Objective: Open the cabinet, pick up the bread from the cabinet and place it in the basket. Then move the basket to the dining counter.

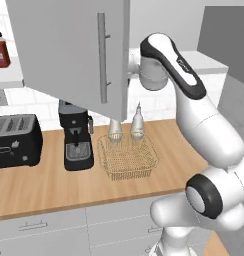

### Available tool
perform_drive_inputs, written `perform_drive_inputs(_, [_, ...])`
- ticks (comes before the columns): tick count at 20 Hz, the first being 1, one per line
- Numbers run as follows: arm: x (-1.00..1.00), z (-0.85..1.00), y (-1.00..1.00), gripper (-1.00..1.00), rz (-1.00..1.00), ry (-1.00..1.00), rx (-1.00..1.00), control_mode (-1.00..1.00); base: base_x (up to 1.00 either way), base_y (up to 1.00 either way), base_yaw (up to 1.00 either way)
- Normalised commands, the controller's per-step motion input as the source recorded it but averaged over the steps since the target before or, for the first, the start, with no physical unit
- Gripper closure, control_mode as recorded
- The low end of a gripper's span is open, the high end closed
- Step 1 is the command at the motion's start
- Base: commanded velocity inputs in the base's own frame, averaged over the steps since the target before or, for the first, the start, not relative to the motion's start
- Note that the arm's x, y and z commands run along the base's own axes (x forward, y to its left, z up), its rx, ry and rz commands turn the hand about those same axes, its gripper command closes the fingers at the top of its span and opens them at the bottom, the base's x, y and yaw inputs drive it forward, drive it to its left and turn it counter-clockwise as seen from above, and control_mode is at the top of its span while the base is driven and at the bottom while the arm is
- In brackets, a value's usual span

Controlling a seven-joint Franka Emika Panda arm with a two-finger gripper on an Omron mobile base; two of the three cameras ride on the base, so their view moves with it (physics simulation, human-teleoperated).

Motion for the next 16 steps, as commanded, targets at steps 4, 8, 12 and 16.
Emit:
perform_drive_inputs(4, [-0.34,0.00,1.00,-1.00,0.28,0.00,0.00,-1.00,0.00,0.00,0.00])
perform_drive_inputs(8, [-0.13,0.00,1.00,-1.00,0.13,0.00,-0.01,-1.00,0.00,0.00,0.00])
perform_drive_inputs(12, [-0.01,0.00,1.00,-1.00,0.01,-0.09,-0.07,-1.00,0.00,0.00,0.00])
perform_drive_inputs(16, [0.12,-0.06,0.46,-1.00,-0.19,-0.16,-0.19,-1.00,0.00,0.00,0.00])
